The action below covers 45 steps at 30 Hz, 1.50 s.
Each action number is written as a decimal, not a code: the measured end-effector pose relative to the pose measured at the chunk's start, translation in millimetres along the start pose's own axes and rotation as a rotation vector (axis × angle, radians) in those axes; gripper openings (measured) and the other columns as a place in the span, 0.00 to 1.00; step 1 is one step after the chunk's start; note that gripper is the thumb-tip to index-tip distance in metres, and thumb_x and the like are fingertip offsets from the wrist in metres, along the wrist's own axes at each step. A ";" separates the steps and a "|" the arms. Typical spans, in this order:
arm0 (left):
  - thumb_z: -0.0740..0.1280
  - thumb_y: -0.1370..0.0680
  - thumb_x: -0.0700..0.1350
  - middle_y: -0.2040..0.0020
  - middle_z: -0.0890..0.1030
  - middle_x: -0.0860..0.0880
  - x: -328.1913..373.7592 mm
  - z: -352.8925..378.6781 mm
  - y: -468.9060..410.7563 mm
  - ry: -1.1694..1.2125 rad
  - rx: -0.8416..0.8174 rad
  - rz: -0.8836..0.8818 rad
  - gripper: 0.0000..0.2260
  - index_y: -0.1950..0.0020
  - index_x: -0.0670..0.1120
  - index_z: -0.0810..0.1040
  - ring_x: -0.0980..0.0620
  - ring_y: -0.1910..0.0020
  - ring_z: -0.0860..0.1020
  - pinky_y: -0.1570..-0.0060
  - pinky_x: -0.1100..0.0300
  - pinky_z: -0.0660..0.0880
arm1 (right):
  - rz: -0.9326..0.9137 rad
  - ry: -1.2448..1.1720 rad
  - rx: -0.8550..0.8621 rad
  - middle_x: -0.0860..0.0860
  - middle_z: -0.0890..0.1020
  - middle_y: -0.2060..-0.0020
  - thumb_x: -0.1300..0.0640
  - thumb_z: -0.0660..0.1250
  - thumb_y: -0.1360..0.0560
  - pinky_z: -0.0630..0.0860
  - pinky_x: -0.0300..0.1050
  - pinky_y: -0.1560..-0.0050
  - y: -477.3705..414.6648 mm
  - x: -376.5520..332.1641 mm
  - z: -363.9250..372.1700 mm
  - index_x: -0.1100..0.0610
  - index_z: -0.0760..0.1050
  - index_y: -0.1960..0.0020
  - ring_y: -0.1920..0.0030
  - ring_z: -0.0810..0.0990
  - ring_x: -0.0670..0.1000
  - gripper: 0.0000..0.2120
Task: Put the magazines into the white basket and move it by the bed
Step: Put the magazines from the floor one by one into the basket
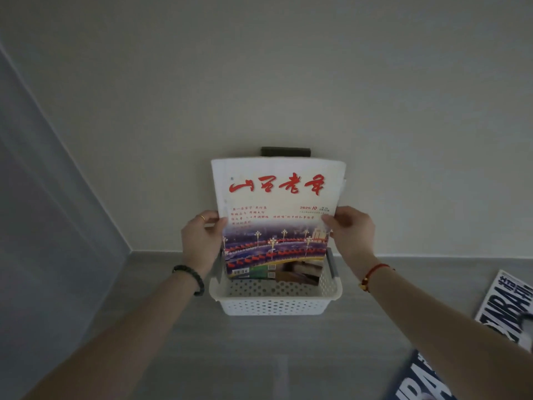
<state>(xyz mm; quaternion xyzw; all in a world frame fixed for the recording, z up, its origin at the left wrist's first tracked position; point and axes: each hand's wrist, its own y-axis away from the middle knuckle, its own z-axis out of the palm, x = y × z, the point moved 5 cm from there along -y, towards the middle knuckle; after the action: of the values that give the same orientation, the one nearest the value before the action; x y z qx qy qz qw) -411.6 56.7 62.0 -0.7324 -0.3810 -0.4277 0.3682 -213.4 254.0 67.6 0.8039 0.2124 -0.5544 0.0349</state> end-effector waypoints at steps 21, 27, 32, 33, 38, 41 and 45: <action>0.55 0.21 0.42 0.40 0.77 0.44 -14.1 35.4 11.7 0.070 -0.028 -0.119 0.13 0.38 0.42 0.72 0.45 0.40 0.74 0.47 0.60 0.71 | -0.039 0.086 -0.294 0.47 0.73 0.45 0.64 0.63 0.27 0.74 0.31 0.63 7.6 18.9 29.2 0.50 0.52 0.31 0.44 0.73 0.51 0.31; 0.59 0.22 0.44 0.29 0.66 0.44 -6.2 30.4 39.0 0.211 0.104 -0.290 0.21 0.30 0.42 0.62 0.46 0.31 0.65 0.33 0.52 0.63 | -0.064 0.206 -0.305 0.52 0.64 0.31 0.60 0.64 0.27 0.71 0.44 0.43 26.4 30.6 -20.7 0.54 0.49 0.28 0.37 0.68 0.49 0.34; 0.60 0.22 0.44 0.44 0.77 0.47 7.0 32.9 92.4 0.221 0.112 -0.272 0.17 0.33 0.44 0.67 0.54 0.48 0.75 0.39 0.56 0.69 | -0.059 0.221 -0.266 0.50 0.62 0.29 0.61 0.64 0.27 0.65 0.49 0.34 55.3 51.5 -99.5 0.52 0.52 0.28 0.32 0.65 0.51 0.32; 0.60 0.22 0.44 0.45 0.78 0.45 7.6 35.5 106.3 0.200 0.106 -0.271 0.17 0.34 0.43 0.68 0.53 0.51 0.75 0.43 0.59 0.69 | -0.037 0.222 -0.264 0.50 0.62 0.29 0.61 0.64 0.27 0.65 0.49 0.34 62.1 57.1 -115.1 0.52 0.52 0.28 0.32 0.65 0.51 0.33; 0.61 0.23 0.43 0.33 0.70 0.44 -3.6 68.1 190.4 0.258 -0.015 -0.376 0.17 0.34 0.43 0.68 0.46 0.35 0.69 0.36 0.54 0.66 | 0.022 0.284 -0.305 0.52 0.61 0.29 0.60 0.66 0.28 0.64 0.53 0.32 103.1 88.8 -180.7 0.55 0.51 0.27 0.32 0.65 0.54 0.35; 0.60 0.22 0.45 0.32 0.69 0.46 -8.6 94.0 244.0 0.188 -0.083 -0.458 0.17 0.33 0.45 0.67 0.47 0.35 0.69 0.40 0.59 0.65 | 0.051 0.335 -0.355 0.53 0.62 0.29 0.59 0.67 0.29 0.63 0.51 0.32 132.5 114.8 -211.5 0.56 0.51 0.27 0.31 0.64 0.54 0.36; 0.61 0.23 0.45 0.33 0.71 0.44 -12.6 126.8 307.3 0.198 -0.164 -0.578 0.19 0.32 0.43 0.66 0.47 0.38 0.71 0.42 0.57 0.69 | 0.116 0.404 -0.456 0.53 0.61 0.28 0.57 0.67 0.28 0.61 0.51 0.31 167.2 157.2 -238.6 0.56 0.50 0.27 0.29 0.61 0.53 0.36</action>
<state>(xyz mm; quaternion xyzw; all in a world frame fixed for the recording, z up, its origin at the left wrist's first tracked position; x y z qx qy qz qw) -103.8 28.6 -61.0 -0.5758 -0.4999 -0.6132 0.2061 105.7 219.4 -13.5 0.8800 0.2878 -0.3186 0.2031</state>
